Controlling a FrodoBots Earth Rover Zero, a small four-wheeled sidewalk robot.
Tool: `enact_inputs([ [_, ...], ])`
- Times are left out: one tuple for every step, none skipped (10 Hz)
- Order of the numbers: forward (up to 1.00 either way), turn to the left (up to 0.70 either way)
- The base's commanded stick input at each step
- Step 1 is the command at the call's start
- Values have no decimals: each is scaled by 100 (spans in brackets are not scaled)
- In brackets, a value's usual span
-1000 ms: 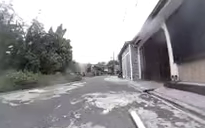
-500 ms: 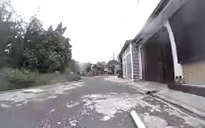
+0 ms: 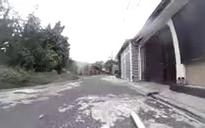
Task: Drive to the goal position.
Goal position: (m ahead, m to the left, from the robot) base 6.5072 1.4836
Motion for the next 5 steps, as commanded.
enact_inputs([
  [50,0],
  [50,0],
  [50,0],
  [50,0],
  [50,0],
])
